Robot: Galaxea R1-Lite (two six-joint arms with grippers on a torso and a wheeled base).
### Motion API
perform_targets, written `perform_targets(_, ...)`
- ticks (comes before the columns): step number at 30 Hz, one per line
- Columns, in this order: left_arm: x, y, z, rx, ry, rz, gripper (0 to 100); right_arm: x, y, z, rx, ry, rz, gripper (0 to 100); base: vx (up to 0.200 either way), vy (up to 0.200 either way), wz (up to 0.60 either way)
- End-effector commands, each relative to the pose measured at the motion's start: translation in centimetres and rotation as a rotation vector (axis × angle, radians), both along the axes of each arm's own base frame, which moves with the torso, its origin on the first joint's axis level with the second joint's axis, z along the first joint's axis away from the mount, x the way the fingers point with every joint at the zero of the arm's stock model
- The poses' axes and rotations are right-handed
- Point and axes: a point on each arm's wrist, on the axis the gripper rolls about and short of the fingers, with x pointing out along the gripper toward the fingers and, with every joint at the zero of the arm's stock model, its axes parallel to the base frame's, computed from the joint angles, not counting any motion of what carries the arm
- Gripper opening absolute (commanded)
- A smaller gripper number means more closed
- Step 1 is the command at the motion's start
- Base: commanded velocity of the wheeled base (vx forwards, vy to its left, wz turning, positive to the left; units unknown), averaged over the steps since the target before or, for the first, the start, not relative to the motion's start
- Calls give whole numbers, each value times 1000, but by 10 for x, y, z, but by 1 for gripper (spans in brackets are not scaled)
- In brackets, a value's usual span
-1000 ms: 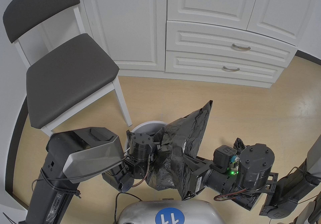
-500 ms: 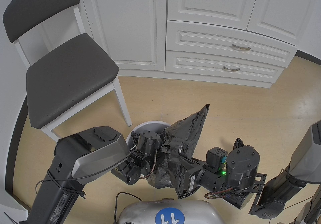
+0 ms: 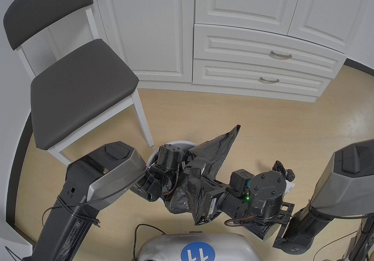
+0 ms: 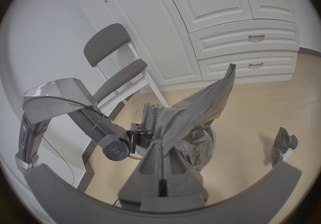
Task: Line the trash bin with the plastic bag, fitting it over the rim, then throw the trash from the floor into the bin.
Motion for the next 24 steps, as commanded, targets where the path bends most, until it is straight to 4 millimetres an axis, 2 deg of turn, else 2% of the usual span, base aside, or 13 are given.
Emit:
perform_targets(1, 8, 3, 1, -29, 22, -3, 0, 3, 2, -11, -18, 14, -5, 0, 0, 0, 0)
perform_targets(14, 17, -1, 7, -10, 150, -61, 0, 15, 4, -18, -14, 15, -30, 0, 0, 0, 0)
perform_targets(23, 11, 1, 7, 7, 197, -68, 0, 18, 3, -15, 1, 7, -40, 0, 0, 0, 0)
perform_targets(24, 7, 5, 14, 2, 199, -59, 0, 18, 3, -14, 3, 5, -41, 0, 0, 0, 0)
